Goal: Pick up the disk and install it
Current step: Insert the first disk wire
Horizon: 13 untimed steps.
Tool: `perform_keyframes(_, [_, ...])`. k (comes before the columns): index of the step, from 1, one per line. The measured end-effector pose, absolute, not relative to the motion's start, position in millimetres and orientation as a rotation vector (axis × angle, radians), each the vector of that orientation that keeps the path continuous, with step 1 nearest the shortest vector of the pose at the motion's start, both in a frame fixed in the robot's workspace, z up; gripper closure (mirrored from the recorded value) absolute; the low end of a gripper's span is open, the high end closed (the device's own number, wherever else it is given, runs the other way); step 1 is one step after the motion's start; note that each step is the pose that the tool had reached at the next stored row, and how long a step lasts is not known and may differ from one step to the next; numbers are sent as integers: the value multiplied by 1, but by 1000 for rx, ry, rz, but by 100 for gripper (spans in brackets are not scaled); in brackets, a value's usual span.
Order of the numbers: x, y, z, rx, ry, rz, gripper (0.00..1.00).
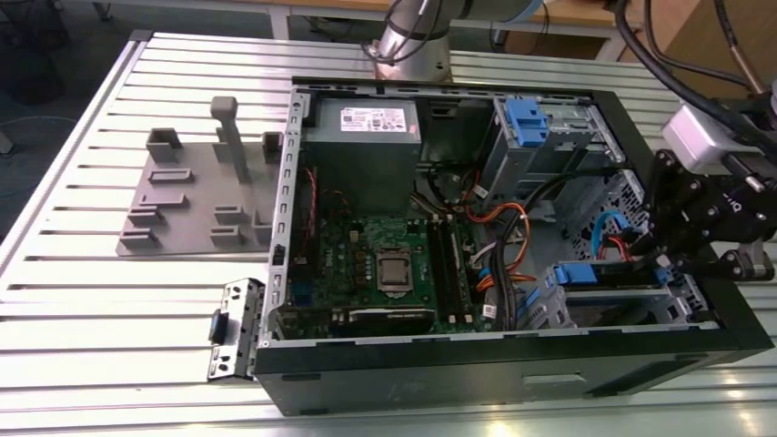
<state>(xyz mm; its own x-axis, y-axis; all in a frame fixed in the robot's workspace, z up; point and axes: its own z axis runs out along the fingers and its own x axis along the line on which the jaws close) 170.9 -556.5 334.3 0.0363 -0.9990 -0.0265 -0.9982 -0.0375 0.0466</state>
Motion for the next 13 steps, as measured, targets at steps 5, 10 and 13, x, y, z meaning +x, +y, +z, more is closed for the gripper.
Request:
perform_keyframes(5, [183, -556, 336, 2254, -2172, -114, 77])
perform_keyframes(10, [185, -554, 348, 2254, -2172, -115, 85])
perform_keyframes(13, [185, -553, 361, 2254, -2172, -115, 90])
